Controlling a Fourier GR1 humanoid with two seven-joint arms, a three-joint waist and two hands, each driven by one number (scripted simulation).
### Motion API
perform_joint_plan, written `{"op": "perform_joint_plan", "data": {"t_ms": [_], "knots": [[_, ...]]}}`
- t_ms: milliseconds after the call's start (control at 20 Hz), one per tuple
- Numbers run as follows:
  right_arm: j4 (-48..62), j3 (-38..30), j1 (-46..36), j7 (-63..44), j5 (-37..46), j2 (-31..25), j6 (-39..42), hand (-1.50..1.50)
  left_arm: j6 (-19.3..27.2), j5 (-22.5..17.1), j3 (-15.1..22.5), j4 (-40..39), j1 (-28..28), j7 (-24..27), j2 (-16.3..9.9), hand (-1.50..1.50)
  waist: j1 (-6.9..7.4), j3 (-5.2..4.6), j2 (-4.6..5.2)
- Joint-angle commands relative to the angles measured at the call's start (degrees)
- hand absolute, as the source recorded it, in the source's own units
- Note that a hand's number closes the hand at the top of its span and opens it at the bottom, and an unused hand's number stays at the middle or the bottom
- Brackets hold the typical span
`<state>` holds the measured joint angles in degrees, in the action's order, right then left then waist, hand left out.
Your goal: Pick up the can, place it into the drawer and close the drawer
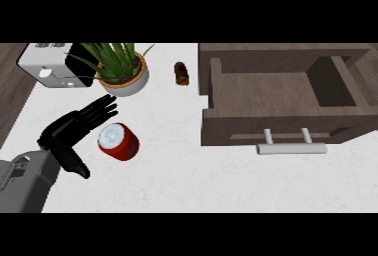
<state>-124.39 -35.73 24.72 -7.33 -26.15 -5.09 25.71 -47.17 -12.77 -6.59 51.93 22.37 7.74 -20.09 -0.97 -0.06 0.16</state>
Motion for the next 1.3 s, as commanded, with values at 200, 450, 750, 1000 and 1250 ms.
{"op": "perform_joint_plan", "data": {"t_ms": [200, 450, 750, 1000, 1250], "knots": [[-2.9, -3.9, 0.7, -4.2, -6.4, -1.3, 0.6, -1.50, -0.9, 10.1, -0.3, -18.1, 5.2, 16.5, -1.9, -1.50, -0.47, -0.05, 0.15], [0.1, -2.9, -1.7, -1.5, -1.9, 0.6, 1.8, -1.50, 1.8, 15.4, 2.0, -26.4, 8.8, 22.2, -0.7, -1.50, -0.52, -0.05, 0.28], [0.9, -4.5, -1.1, -1.8, -3.7, -0.4, 4.2, -1.50, 4.4, 17.1, 2.9, -32.0, 9.3, 24.9, 1.9, -1.50, -0.69, -0.08, 0.33], [-2.7, -3.3, -0.5, -3.2, -3.0, 1.9, 3.6, -1.50, 2.2, 17.1, 2.5, -35.8, 12.4, 25.3, 0.6, -1.50, -0.97, -0.11, 0.42], [-4.2, -2.8, -0.1, -3.7, -2.0, 4.0, 3.2, -1.50, 2.4, 18.3, 3.4, -37.4, 11.1, 28.8, 1.3, -1.50, -1.02, -0.14, 0.52]]}}
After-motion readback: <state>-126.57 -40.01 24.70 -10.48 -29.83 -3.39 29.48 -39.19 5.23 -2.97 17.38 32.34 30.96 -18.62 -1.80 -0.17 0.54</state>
